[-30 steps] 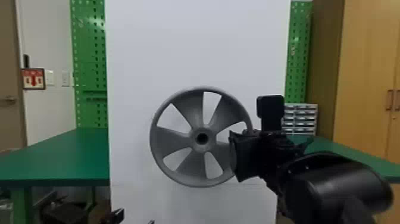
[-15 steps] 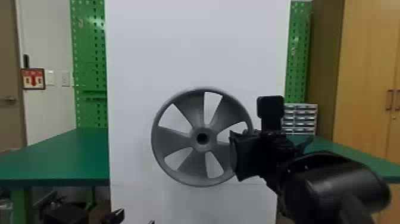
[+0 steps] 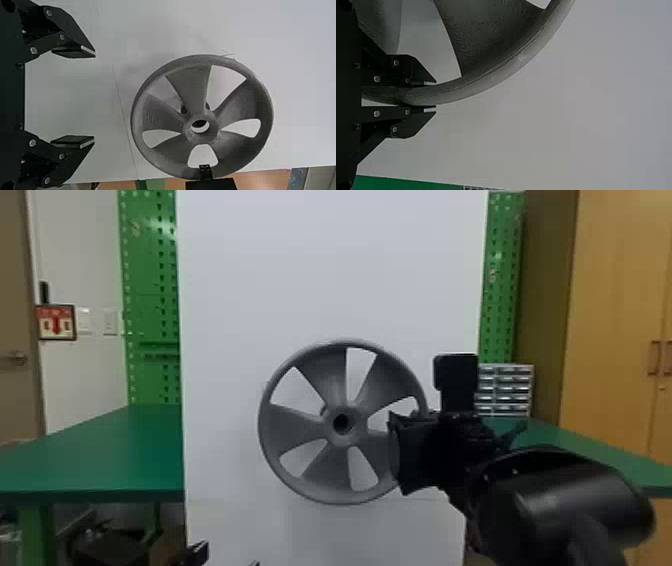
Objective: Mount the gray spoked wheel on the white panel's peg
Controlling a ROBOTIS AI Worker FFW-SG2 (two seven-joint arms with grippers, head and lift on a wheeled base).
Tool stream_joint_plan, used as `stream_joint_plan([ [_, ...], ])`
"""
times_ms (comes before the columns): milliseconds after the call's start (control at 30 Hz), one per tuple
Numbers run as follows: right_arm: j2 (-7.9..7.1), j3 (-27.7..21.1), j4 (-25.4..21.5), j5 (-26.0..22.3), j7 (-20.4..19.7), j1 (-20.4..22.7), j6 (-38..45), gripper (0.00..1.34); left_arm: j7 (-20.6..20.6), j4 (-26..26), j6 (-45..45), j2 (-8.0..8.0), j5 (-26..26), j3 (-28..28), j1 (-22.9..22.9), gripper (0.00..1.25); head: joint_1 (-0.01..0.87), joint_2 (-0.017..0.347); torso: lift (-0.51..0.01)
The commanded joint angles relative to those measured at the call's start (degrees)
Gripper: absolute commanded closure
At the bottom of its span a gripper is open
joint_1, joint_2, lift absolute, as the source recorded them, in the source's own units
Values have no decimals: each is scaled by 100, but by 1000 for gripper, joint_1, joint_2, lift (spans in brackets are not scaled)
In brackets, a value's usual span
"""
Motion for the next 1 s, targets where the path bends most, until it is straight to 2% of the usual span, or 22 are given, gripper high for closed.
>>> stream_joint_plan([
  [0, 15, -22, 93, -75, 6, -2, -88, 1181, -1, 5, -1, 0, 0, -8, 0, 481, 123, -8, -406],
  [233, 33, -49, 207, -233, 6, -37, -132, 1181, -1, 5, -1, 0, 0, -8, 0, 481, 123, -8, -406],
  [967, 41, -119, 304, -241, -12, -98, -159, 1181, -1, 5, -1, 0, 8, -8, -9, 481, 123, -8, -406],
])
